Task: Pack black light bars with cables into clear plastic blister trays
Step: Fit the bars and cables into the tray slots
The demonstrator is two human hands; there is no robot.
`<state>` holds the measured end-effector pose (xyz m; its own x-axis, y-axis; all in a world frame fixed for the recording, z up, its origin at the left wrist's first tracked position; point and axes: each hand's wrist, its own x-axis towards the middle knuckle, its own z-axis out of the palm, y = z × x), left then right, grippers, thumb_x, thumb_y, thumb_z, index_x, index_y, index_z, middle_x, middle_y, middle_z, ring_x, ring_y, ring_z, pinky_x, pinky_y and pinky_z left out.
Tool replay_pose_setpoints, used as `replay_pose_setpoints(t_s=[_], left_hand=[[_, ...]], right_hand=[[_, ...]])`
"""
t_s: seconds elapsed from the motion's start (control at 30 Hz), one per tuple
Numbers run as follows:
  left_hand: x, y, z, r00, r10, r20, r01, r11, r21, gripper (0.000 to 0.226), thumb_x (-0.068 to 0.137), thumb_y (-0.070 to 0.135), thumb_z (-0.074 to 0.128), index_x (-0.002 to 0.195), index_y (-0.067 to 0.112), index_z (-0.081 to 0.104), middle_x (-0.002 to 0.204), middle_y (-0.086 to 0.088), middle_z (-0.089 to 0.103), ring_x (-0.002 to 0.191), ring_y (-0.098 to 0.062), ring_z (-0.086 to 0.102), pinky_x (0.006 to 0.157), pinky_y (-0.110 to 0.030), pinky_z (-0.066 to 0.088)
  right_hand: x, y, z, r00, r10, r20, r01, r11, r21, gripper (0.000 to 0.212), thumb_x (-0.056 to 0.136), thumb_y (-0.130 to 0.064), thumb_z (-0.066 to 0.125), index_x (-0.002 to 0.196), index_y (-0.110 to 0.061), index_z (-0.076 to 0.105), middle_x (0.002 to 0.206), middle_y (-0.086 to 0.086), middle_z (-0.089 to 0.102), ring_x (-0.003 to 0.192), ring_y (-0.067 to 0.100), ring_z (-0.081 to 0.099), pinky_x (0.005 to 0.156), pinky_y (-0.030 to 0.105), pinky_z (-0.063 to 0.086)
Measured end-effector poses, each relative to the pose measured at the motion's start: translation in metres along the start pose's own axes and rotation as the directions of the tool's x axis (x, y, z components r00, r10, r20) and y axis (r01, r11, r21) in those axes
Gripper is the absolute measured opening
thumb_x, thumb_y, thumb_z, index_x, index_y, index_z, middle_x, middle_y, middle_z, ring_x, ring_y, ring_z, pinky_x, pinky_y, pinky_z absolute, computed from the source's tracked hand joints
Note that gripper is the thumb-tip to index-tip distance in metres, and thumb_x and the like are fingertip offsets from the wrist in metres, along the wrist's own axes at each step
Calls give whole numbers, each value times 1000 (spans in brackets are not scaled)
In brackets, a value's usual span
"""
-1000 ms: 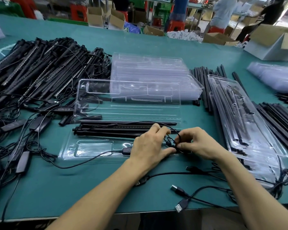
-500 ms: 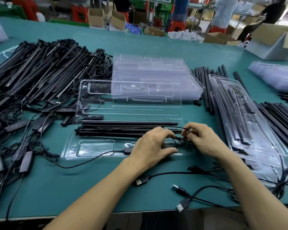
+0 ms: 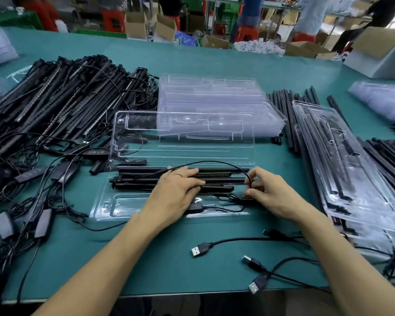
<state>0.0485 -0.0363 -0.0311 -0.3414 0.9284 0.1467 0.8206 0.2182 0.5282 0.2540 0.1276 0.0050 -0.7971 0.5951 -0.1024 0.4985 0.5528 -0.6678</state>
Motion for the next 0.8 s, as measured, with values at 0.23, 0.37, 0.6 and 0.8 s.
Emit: replay_pose_setpoints(t_s=[0.23, 0.37, 0.6, 0.8], left_hand=[[2, 2, -9, 993, -97, -74, 102, 992, 68, 15, 92, 41, 65, 103, 39, 75, 129, 25, 59, 120, -1, 51, 89, -26, 39], [0, -7, -12, 994, -70, -89, 74, 996, 44, 10, 88, 46, 68, 93, 41, 75, 112, 27, 58, 104, 2, 54, 80, -31, 45], [1, -14, -7, 995, -67, -75, 56, 989, -136, 10, 88, 35, 72, 95, 31, 78, 113, 21, 60, 112, -4, 52, 106, -34, 38], [-4, -18, -15, 995, -38, -89, 22, 985, -169, 9, 86, 27, 75, 94, 26, 80, 117, 9, 67, 111, -4, 60, 100, -33, 46]], right_hand=[[0, -6, 14, 987, -46, -156, 10, 975, -220, 28, 85, -12, 67, 77, -34, 51, 81, -7, 64, 68, 12, 56, 68, 28, 44], [-5, -9, 1, 971, 147, -186, -113, 977, 179, 20, 85, -4, 68, 88, -24, 64, 70, 2, 69, 55, 19, 66, 56, 25, 54], [0, -29, 1, 994, 95, -48, -94, 995, 34, 25, 93, -45, 58, 84, -27, 72, 66, -1, 70, 59, 10, 67, 58, 21, 54], [7, -28, 11, 961, 248, -119, -253, 967, -30, 33, 94, -37, 58, 69, -20, 72, 54, 3, 64, 50, 12, 58, 51, 21, 44]])
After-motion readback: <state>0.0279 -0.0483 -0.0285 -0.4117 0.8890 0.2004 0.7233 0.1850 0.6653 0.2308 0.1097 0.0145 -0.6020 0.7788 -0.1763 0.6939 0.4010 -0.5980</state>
